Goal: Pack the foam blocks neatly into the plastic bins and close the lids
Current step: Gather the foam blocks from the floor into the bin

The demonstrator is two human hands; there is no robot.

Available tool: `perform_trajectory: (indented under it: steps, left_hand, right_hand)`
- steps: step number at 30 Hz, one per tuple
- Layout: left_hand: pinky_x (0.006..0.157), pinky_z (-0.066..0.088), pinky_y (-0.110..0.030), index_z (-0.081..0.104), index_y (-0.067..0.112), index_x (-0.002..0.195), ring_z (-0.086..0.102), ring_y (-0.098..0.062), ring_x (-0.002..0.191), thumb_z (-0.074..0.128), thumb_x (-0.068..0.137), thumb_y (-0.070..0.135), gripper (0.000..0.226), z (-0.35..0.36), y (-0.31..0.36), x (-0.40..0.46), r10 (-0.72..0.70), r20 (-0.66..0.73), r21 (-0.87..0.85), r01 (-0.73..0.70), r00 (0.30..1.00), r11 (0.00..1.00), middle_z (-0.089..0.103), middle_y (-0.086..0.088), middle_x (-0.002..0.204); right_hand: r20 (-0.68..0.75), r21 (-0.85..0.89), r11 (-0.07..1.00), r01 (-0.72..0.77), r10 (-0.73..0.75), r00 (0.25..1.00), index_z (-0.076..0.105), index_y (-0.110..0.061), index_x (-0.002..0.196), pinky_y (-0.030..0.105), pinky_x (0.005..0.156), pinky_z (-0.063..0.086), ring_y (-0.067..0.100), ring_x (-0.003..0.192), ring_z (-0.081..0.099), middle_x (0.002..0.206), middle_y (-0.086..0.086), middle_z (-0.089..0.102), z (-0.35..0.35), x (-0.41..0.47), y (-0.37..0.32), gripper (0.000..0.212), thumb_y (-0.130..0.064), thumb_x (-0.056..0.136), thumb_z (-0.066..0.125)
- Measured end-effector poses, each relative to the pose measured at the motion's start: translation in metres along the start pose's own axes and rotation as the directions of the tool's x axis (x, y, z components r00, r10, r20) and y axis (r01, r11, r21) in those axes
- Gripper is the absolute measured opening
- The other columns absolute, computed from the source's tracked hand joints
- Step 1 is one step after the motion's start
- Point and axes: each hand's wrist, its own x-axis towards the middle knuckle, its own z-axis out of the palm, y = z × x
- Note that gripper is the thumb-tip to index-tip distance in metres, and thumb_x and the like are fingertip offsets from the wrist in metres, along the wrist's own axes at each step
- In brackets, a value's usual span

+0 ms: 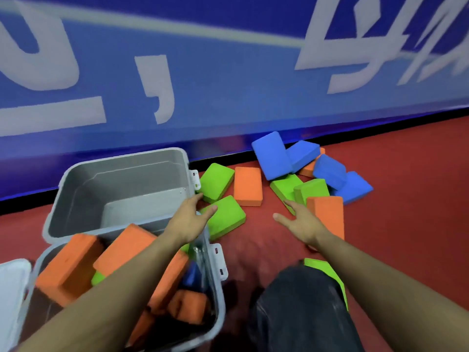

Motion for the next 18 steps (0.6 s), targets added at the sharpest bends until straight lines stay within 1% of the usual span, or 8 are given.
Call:
perform_trajectory:
  steps: [2, 4, 5, 7, 10, 13, 15, 18]
  left_hand:
    - [0.116, 0.037, -0.042, 0.042, 0.016, 0.152, 0.05, -0.023, 0.136, 0.058, 0.088, 0.068, 0.084, 0.035, 0.022, 0.022, -0.011, 0.051, -0.018, 0.012, 0.999, 1.0, 0.05, -0.007, 0.151]
    - [0.115, 0.037, -0.037, 0.042, 0.015, 0.152, 0.049, -0.022, 0.136, 0.061, 0.093, 0.058, 0.076, 0.072, 0.044, 0.043, -0.017, 0.105, -0.041, 0.021, 0.994, 0.999, 0.05, -0.006, 0.151]
    - [0.11, 0.038, -0.033, 0.043, 0.014, 0.151, 0.052, -0.022, 0.133, 0.062, 0.095, 0.053, 0.071, 0.093, 0.053, 0.052, -0.021, 0.132, -0.037, 0.026, 0.991, 0.999, 0.052, -0.006, 0.148]
    - [0.1, 0.039, -0.028, 0.045, 0.013, 0.149, 0.057, -0.021, 0.122, 0.061, 0.097, 0.048, 0.065, 0.134, 0.069, 0.071, -0.027, 0.191, -0.011, 0.029, 0.981, 1.0, 0.058, -0.005, 0.137]
    - [0.108, 0.035, -0.027, 0.041, 0.009, 0.151, 0.052, -0.023, 0.133, 0.062, 0.095, 0.051, 0.072, 0.2, 0.079, 0.102, -0.047, 0.311, 0.046, 0.034, 0.949, 0.998, 0.05, -0.011, 0.15]
    - [0.114, 0.038, -0.034, 0.034, 0.013, 0.155, 0.05, -0.022, 0.137, 0.063, 0.09, 0.06, 0.086, 0.265, 0.082, 0.127, -0.091, 0.44, 0.088, 0.058, 0.893, 0.994, 0.044, -0.008, 0.156]
    - [0.114, 0.041, -0.039, 0.032, 0.016, 0.157, 0.05, -0.021, 0.137, 0.066, 0.085, 0.064, 0.092, 0.305, 0.086, 0.142, -0.127, 0.49, 0.095, 0.092, 0.862, 0.991, 0.043, -0.006, 0.157]
    - [0.113, 0.042, -0.035, 0.027, 0.016, 0.158, 0.048, -0.021, 0.138, 0.07, 0.083, 0.062, 0.098, 0.36, 0.098, 0.16, -0.151, 0.54, 0.064, 0.139, 0.828, 0.988, 0.041, -0.006, 0.158]
  right_hand:
    - [-0.009, 0.044, 0.996, -0.081, 0.081, 0.997, 0.038, -0.016, 0.155, 0.031, 0.116, 0.033, 0.021, 0.139, 0.046, 0.154, 0.004, 0.046, -0.013, 0.004, 0.04, 0.085, -0.059, 0.088, 0.067]
    - [-0.011, 0.089, 0.984, -0.153, 0.155, 0.988, 0.04, -0.014, 0.154, 0.028, 0.104, 0.041, 0.022, 0.121, 0.059, 0.137, 0.003, 0.058, -0.018, 0.01, 0.081, 0.09, -0.062, 0.083, 0.069]
    - [-0.012, 0.105, 0.977, -0.184, 0.186, 0.982, 0.04, -0.012, 0.153, 0.028, 0.104, 0.041, 0.024, 0.122, 0.059, 0.141, 0.008, 0.057, -0.019, 0.013, 0.101, 0.086, -0.056, 0.086, 0.07]
    - [-0.015, 0.119, 0.961, -0.25, 0.253, 0.967, 0.04, -0.006, 0.152, 0.027, 0.111, 0.033, 0.025, 0.138, 0.048, 0.149, 0.012, 0.051, -0.019, 0.019, 0.143, 0.076, -0.044, 0.093, 0.07]
    - [0.021, 0.182, 0.909, -0.376, 0.379, 0.925, 0.036, -0.008, 0.155, 0.03, 0.113, 0.033, 0.027, 0.142, 0.044, 0.138, 0.014, 0.055, -0.011, 0.034, 0.204, 0.086, -0.05, 0.088, 0.072]
    - [0.082, 0.243, 0.844, -0.477, 0.473, 0.878, 0.034, -0.009, 0.155, 0.033, 0.116, 0.033, 0.027, 0.143, 0.042, 0.153, 0.013, 0.047, 0.006, 0.047, 0.26, 0.093, -0.05, 0.084, 0.077]
    - [0.104, 0.272, 0.795, -0.542, 0.535, 0.838, 0.034, -0.011, 0.155, 0.038, 0.116, 0.037, 0.03, 0.14, 0.045, 0.152, 0.014, 0.046, 0.018, 0.055, 0.289, 0.096, -0.052, 0.08, 0.079]
    - [0.136, 0.267, 0.726, -0.633, 0.622, 0.771, 0.029, -0.018, 0.158, 0.043, 0.116, 0.038, 0.034, 0.143, 0.04, 0.155, 0.016, 0.036, 0.039, 0.064, 0.324, 0.102, -0.058, 0.078, 0.079]
